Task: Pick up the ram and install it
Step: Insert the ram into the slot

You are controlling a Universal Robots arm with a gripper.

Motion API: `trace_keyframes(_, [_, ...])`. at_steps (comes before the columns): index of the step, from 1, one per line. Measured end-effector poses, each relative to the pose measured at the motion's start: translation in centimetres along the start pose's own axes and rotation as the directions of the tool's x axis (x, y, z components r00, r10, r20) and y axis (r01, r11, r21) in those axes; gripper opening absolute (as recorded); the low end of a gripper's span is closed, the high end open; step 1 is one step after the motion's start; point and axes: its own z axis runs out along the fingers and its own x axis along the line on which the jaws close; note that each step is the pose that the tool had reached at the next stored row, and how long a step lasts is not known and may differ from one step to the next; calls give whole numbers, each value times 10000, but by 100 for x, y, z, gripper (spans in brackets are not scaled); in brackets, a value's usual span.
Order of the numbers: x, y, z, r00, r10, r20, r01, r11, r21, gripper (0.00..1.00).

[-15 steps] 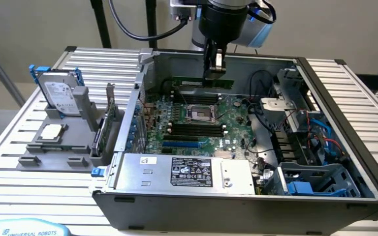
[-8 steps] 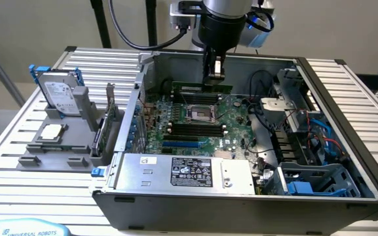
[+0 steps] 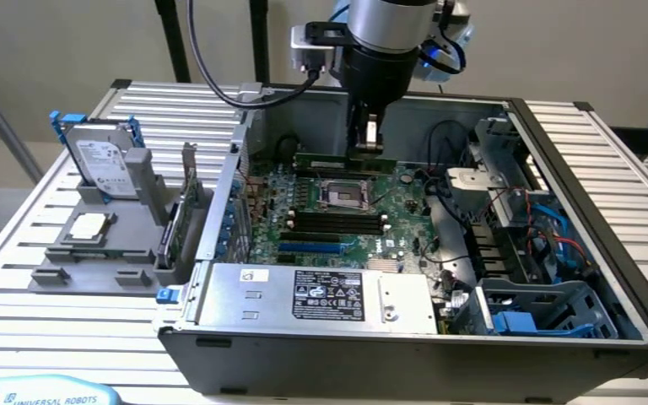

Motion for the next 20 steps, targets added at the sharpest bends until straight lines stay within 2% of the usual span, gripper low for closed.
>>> trace_keyframes(11, [53,-9,194,10000,3,-57,-3,10000,4,14])
trace_keyframes(20, [67,-17,349,9998,7,-188,-6,10000,41,14])
